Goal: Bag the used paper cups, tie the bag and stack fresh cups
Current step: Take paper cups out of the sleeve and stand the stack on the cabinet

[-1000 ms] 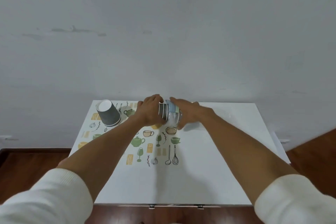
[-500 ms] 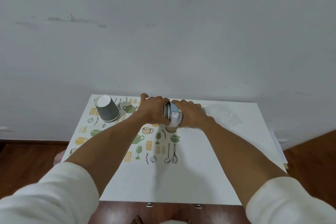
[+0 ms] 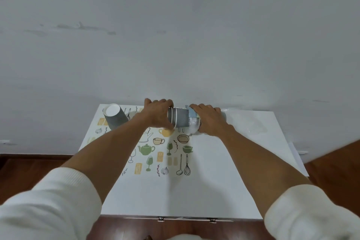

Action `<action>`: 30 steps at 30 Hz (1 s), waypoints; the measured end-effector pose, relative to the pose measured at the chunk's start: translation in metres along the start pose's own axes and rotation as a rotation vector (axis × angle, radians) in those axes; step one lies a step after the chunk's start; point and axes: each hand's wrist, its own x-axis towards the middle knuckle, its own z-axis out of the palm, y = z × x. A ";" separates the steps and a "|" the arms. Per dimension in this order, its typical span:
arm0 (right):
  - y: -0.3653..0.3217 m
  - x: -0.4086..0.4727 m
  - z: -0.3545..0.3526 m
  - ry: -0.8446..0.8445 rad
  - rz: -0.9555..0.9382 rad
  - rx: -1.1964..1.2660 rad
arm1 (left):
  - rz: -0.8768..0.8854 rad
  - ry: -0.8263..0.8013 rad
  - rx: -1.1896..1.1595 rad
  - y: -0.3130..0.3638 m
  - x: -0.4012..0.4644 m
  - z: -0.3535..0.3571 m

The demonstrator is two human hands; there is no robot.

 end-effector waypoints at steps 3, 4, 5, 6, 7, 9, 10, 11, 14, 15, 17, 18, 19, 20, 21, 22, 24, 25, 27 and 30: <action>-0.003 0.003 -0.007 0.032 0.042 0.009 | 0.019 0.093 0.093 -0.015 -0.007 -0.025; -0.007 0.005 -0.009 0.036 0.048 0.016 | 0.026 0.122 0.112 -0.020 -0.010 -0.034; -0.012 0.008 -0.011 0.043 0.049 0.024 | 0.032 0.153 0.129 -0.026 -0.014 -0.043; -0.016 0.011 -0.013 0.055 0.055 0.032 | 0.036 0.183 0.142 -0.031 -0.018 -0.051; -0.023 0.014 -0.015 0.071 0.063 0.038 | 0.033 0.213 0.150 -0.037 -0.023 -0.058; -0.034 0.020 -0.018 0.092 0.079 0.044 | 0.001 0.269 0.126 -0.051 -0.034 -0.071; -0.040 0.023 -0.018 0.093 0.081 0.046 | -0.021 0.296 0.077 -0.058 -0.041 -0.076; -0.046 0.025 -0.019 0.087 0.075 0.044 | -0.046 0.320 0.001 -0.065 -0.049 -0.080; -0.067 0.029 -0.015 0.068 0.048 0.029 | -0.113 0.404 -0.415 -0.089 -0.076 -0.088; -0.074 0.031 -0.012 0.056 0.041 0.032 | -0.126 0.445 -0.579 -0.097 -0.084 -0.087; -0.086 0.032 -0.006 0.034 0.020 0.039 | -0.172 0.512 -0.808 -0.111 -0.100 -0.083; -0.092 0.032 -0.002 0.028 0.012 0.042 | -0.195 0.533 -0.871 -0.117 -0.106 -0.080; -0.100 0.033 0.001 0.017 0.006 0.043 | -0.208 0.550 -0.911 -0.125 -0.113 -0.076; -0.103 0.033 0.002 0.004 0.007 0.045 | -0.208 0.566 -0.944 -0.129 -0.116 -0.072; -0.108 0.033 0.004 -0.010 0.006 0.043 | -0.209 0.575 -0.987 -0.134 -0.120 -0.066; -0.113 0.033 0.006 -0.019 0.004 0.040 | -0.212 0.574 -1.037 -0.139 -0.123 -0.062; -0.120 0.032 0.008 -0.026 0.008 0.041 | -0.229 0.548 -1.127 -0.146 -0.126 -0.050; -0.122 0.032 0.010 -0.024 0.010 0.041 | -0.238 0.537 -1.156 -0.148 -0.126 -0.043; -0.125 0.030 0.013 -0.018 0.008 0.034 | -0.255 0.523 -1.177 -0.151 -0.125 -0.031; -0.127 0.028 0.017 -0.024 0.022 0.030 | -0.273 0.492 -1.146 -0.152 -0.122 -0.015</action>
